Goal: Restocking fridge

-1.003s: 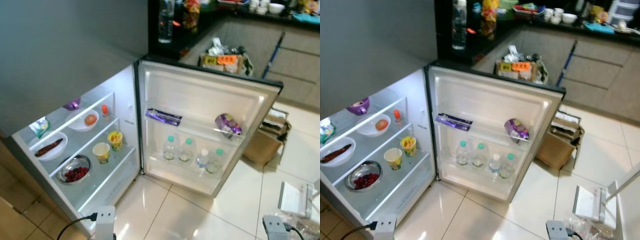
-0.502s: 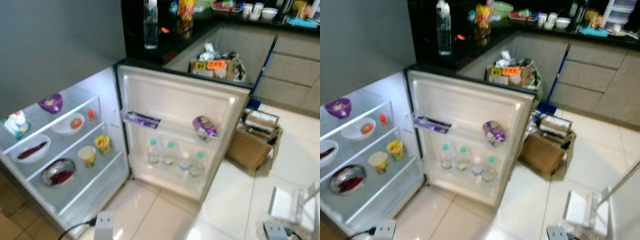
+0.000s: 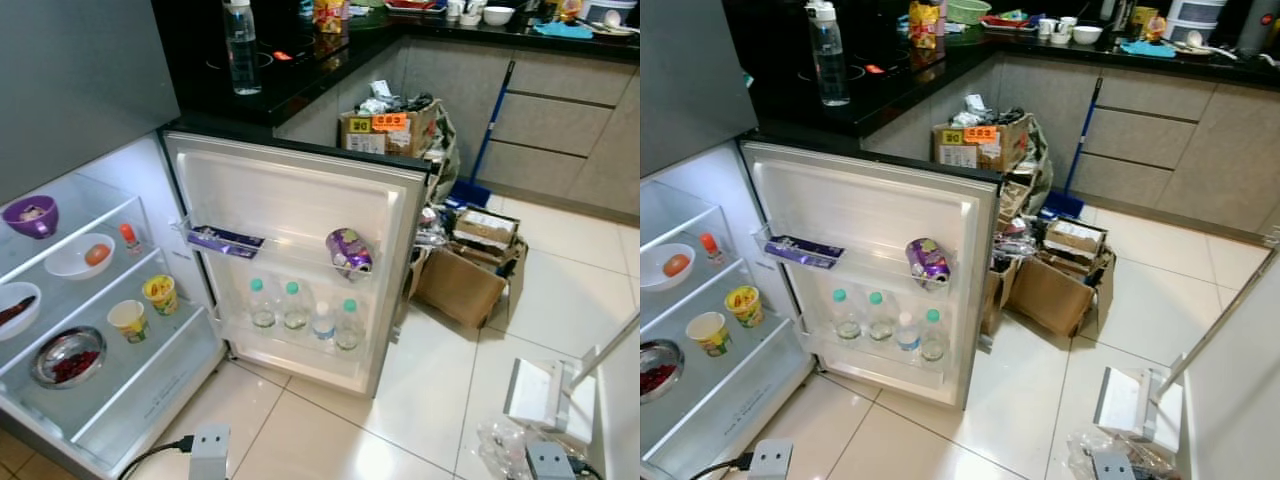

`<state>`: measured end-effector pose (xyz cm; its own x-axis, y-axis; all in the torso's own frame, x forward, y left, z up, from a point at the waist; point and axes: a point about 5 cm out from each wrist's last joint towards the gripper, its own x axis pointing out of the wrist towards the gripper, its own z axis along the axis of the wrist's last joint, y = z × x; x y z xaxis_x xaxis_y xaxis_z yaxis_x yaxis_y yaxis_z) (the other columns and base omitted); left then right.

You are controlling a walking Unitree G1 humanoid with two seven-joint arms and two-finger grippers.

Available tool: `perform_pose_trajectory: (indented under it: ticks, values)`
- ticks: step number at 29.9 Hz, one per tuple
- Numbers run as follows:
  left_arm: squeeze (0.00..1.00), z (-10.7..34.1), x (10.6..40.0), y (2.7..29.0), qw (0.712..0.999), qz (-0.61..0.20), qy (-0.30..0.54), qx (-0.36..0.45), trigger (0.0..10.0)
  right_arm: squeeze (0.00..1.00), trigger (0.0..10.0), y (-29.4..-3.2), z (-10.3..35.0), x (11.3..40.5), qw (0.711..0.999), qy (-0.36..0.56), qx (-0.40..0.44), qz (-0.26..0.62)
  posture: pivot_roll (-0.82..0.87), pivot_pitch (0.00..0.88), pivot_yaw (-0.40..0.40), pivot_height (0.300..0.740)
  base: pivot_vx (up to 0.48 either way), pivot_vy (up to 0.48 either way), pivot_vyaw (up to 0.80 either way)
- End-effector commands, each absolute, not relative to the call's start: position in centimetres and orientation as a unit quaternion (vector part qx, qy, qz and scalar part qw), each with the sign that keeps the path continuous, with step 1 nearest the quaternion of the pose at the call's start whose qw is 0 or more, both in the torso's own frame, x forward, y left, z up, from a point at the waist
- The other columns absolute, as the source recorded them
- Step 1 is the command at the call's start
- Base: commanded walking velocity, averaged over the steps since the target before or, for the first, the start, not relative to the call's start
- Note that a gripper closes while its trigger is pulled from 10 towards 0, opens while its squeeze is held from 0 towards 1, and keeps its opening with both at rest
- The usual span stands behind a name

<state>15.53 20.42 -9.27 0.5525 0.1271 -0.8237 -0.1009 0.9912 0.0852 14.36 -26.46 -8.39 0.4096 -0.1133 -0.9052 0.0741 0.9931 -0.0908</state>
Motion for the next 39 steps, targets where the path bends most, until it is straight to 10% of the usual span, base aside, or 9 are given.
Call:
perform_pose_trajectory:
  ticks: [1, 10, 17, 25, 39]
  values:
    - [0.00, -9.4, 15.1, 20.9, 0.878, 0.075, 0.473, 0.018, 10.0, 0.00, 10.0, -26.3, -8.5, 14.3, 0.840, 0.539, -0.012, -0.053, -0.07, 0.000, -0.048, 0.740, 0.000, 0.000, 0.00]
    - [0.00, -9.6, 14.3, 21.4, 0.866, 0.101, 0.489, 0.038, 10.0, 0.00, 10.0, -25.9, -8.4, 14.6, 0.847, 0.529, -0.004, -0.039, -0.07, 0.000, -0.052, 0.740, 0.000, 0.000, 0.00]
    - [0.00, -9.1, 13.1, 25.4, 0.819, 0.343, 0.441, -0.133, 10.0, 0.00, 10.0, -25.7, -8.4, 14.9, 0.848, 0.529, -0.009, -0.031, -0.08, 0.000, -0.061, 0.740, 0.000, 0.000, 0.00]
    - [0.00, -8.1, 13.2, 27.9, 0.808, 0.414, 0.391, -0.154, 10.0, 0.00, 10.0, -25.6, -8.4, 14.8, 0.849, 0.528, -0.009, -0.029, -0.08, 0.000, -0.060, 0.740, 0.000, 0.000, 0.00]
    - [0.00, 1.3, 25.0, 31.7, 0.931, 0.296, 0.133, -0.165, 10.0, 0.00, 10.0, -26.2, -8.2, 14.9, 0.852, 0.521, -0.026, -0.040, -0.08, 0.000, -0.066, 0.740, 0.000, 0.000, 0.00]
